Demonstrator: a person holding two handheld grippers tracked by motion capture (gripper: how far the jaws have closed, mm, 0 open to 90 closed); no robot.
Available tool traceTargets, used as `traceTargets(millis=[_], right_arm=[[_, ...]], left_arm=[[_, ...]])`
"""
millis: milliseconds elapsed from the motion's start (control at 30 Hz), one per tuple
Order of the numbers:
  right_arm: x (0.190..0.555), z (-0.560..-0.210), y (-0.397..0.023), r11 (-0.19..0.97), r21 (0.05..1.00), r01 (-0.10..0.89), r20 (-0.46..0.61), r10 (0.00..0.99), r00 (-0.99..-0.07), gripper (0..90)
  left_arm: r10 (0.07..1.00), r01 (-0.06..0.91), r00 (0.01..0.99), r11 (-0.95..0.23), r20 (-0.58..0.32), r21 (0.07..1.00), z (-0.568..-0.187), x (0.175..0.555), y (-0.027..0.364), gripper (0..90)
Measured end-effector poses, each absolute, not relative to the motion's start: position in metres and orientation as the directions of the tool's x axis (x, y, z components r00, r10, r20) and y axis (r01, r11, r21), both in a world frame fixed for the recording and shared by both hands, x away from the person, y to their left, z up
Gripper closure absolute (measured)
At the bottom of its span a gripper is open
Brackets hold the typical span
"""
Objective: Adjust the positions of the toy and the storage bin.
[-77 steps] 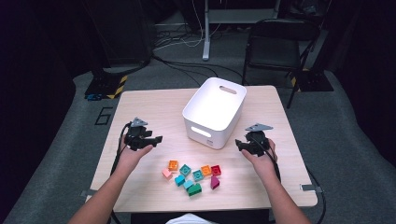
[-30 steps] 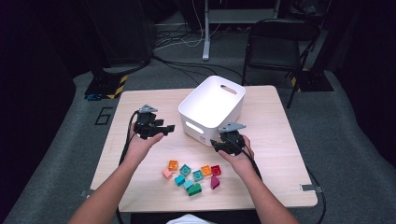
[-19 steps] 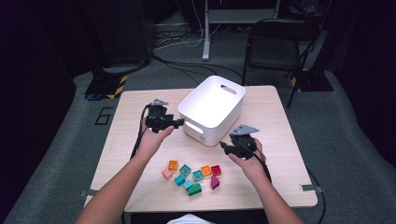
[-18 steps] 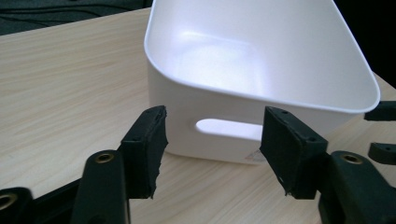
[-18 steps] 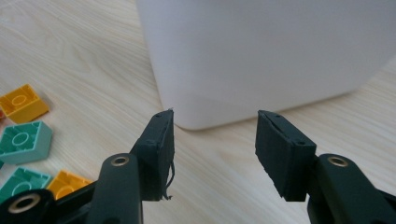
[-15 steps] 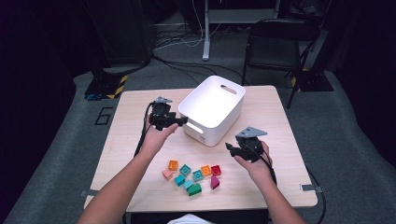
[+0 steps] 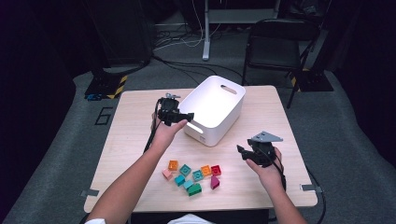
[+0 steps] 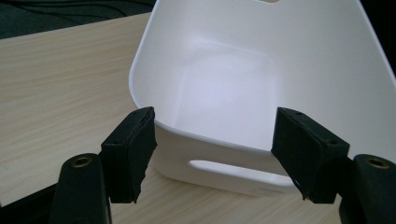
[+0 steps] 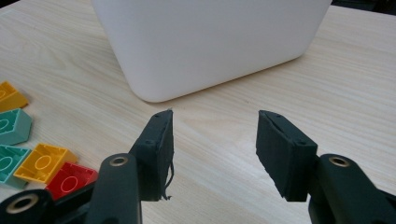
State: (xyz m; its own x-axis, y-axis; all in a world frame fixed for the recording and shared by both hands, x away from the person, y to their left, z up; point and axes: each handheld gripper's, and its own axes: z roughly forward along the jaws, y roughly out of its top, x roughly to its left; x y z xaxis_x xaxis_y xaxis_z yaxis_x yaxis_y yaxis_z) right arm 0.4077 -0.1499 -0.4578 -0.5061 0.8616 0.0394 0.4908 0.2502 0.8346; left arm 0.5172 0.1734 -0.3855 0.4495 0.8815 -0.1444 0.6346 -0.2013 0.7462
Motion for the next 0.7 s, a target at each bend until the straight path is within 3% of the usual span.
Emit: traceTargets(millis=[433,700], right_arm=[[0.4097,-0.4638,-0.1468,0.27,0.827,0.493,0.026,0.858,-0.513,45.6],[0.4097,-0.4641,-0.1493,0.261,0.83,0.493,0.03,0.862,-0.507,45.4]], left_arm=[[0.891,0.652,0.418,-0.161,-0.174,0.741,-0.3943,0.5218,0.1712,23.2],[0.887,0.646,0.444,-0.217,-0.129,0.732,-0.3968,0.5264,0.1781,33.8]])
